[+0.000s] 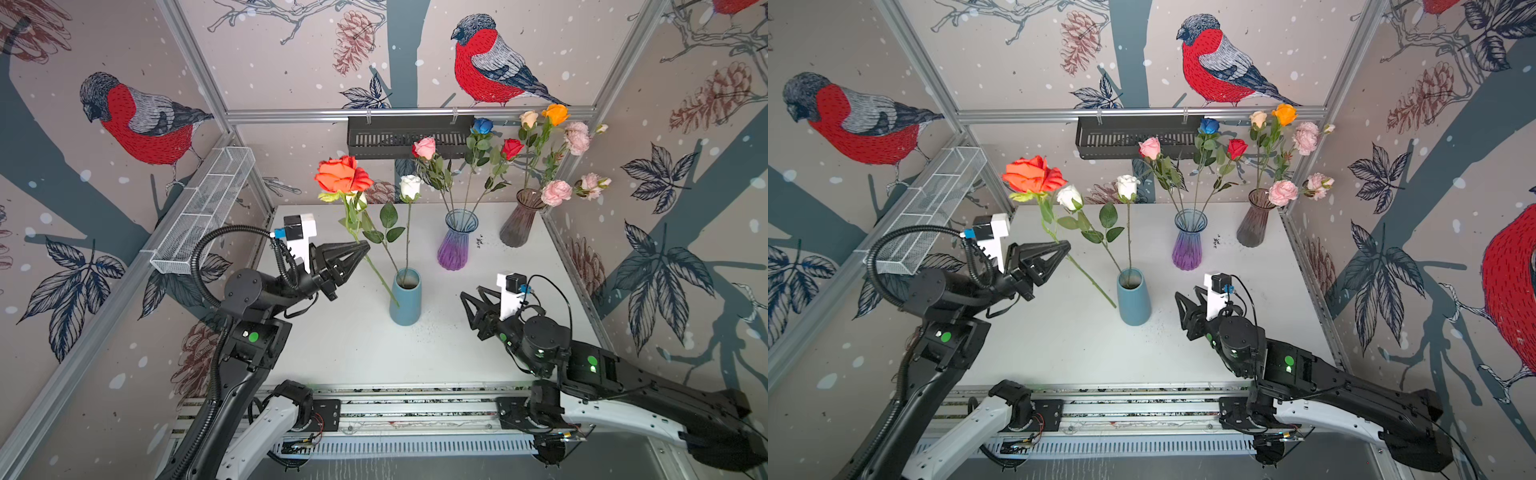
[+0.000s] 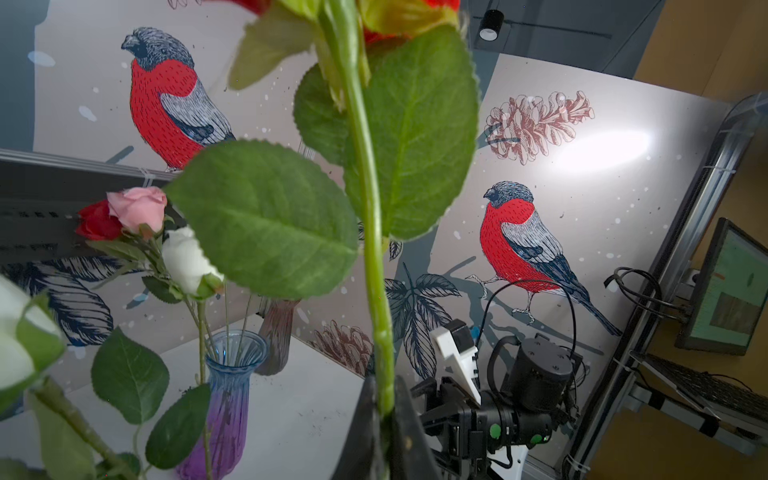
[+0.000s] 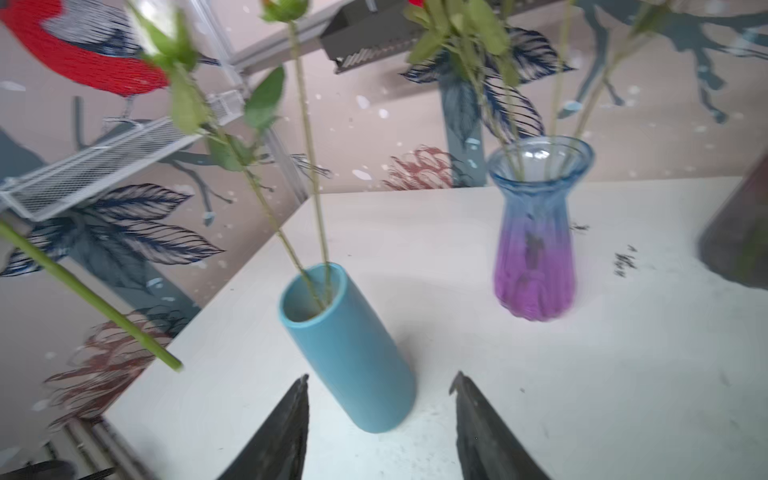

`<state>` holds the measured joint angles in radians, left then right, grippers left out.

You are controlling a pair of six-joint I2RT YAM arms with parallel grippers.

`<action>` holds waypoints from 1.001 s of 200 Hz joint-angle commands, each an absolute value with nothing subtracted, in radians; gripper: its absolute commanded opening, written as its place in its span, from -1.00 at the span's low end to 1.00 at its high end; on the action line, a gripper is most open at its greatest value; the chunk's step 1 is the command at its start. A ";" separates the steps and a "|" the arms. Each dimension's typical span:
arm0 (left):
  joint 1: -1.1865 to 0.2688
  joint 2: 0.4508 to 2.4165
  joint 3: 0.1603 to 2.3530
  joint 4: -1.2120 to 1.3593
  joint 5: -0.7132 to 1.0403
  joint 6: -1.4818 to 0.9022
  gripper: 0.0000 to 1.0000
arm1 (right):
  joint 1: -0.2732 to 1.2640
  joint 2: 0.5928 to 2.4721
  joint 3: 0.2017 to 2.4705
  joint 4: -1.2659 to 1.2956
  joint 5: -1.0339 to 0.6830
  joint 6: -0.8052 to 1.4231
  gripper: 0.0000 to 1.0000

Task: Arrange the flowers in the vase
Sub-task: 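Carry the red rose over the teal vase with the left gripper while right draws back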

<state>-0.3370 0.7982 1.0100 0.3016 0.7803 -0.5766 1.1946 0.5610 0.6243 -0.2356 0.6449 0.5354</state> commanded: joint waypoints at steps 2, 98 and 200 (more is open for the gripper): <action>-0.337 0.881 1.112 0.293 0.766 -0.509 -1.00 | 1.141 0.521 0.548 -0.269 0.630 0.575 0.20; -0.392 1.213 1.417 0.164 0.804 -0.367 -1.00 | 0.938 0.608 0.412 -0.115 0.462 0.400 0.33; -0.653 1.241 1.391 -0.162 0.466 0.007 -1.00 | 0.788 0.404 0.155 0.035 0.304 0.412 0.47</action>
<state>-0.6468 1.2541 1.4124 -0.1593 0.5388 -0.0502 0.8055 0.4458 0.2005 -0.0277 0.3611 0.3973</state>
